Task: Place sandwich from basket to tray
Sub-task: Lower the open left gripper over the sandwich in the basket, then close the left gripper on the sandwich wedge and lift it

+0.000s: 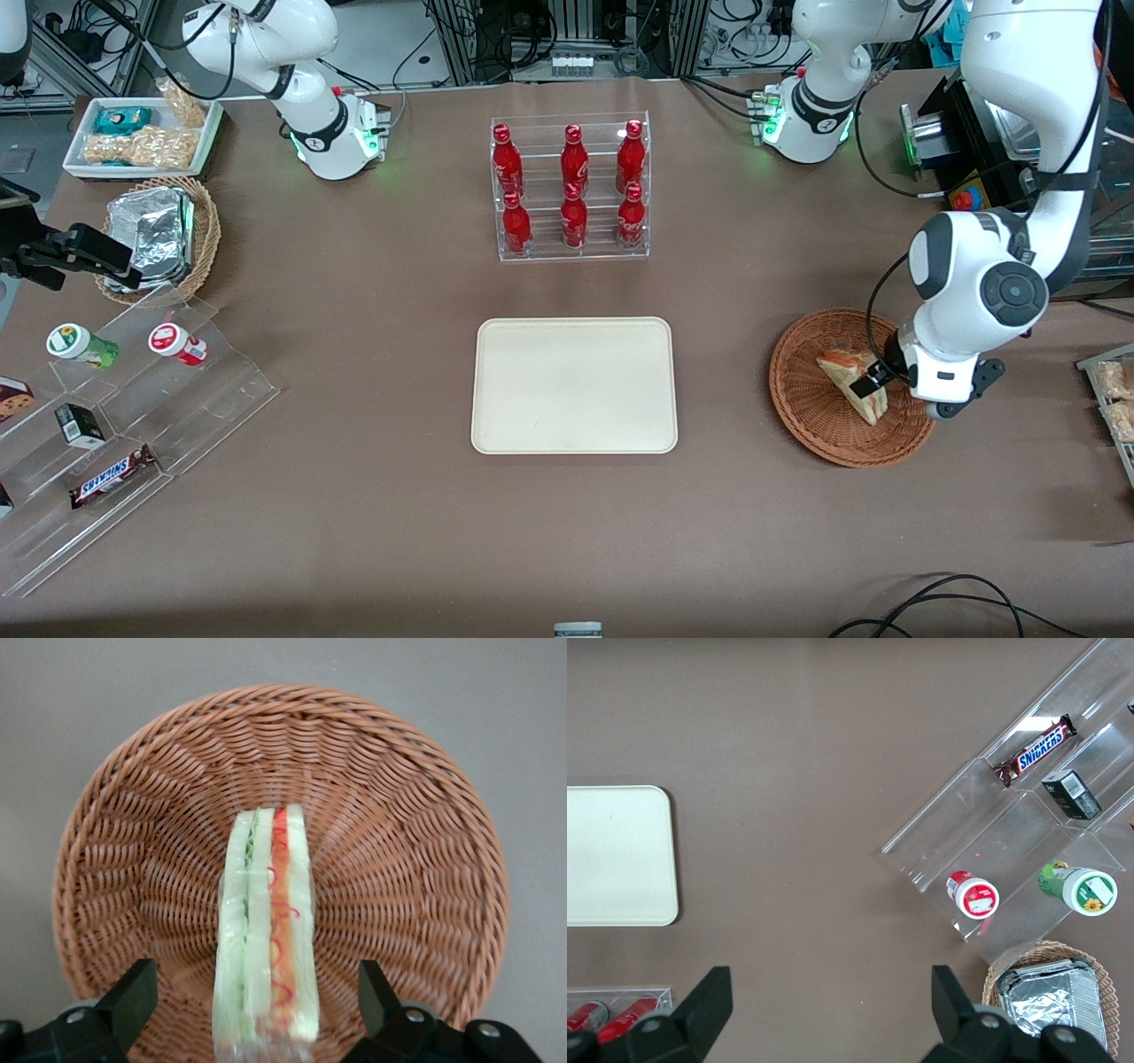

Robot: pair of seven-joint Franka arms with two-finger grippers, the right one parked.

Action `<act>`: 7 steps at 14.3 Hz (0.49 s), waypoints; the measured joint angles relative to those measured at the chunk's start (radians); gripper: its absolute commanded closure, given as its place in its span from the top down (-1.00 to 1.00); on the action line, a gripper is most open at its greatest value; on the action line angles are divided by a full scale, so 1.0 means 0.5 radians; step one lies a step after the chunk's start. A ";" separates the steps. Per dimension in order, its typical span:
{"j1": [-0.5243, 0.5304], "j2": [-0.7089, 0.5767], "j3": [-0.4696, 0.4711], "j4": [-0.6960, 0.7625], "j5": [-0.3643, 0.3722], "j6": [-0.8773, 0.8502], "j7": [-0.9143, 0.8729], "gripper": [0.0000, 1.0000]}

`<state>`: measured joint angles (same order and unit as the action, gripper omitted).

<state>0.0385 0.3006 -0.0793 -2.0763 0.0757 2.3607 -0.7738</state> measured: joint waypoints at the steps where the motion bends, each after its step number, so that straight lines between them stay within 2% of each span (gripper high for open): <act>1: 0.005 0.003 0.000 -0.043 0.000 0.039 -0.038 0.88; 2: 0.006 0.011 0.000 -0.068 -0.007 0.050 -0.064 0.34; 3: 0.006 0.023 -0.001 -0.079 -0.026 0.054 -0.093 -0.28; 4: 0.006 0.033 -0.002 -0.080 -0.043 0.055 -0.134 -0.72; 7: 0.006 0.043 -0.005 -0.078 -0.046 0.052 -0.213 -0.82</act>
<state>0.0413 0.3219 -0.0816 -2.1153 0.0530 2.3867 -0.8801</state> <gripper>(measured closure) 0.370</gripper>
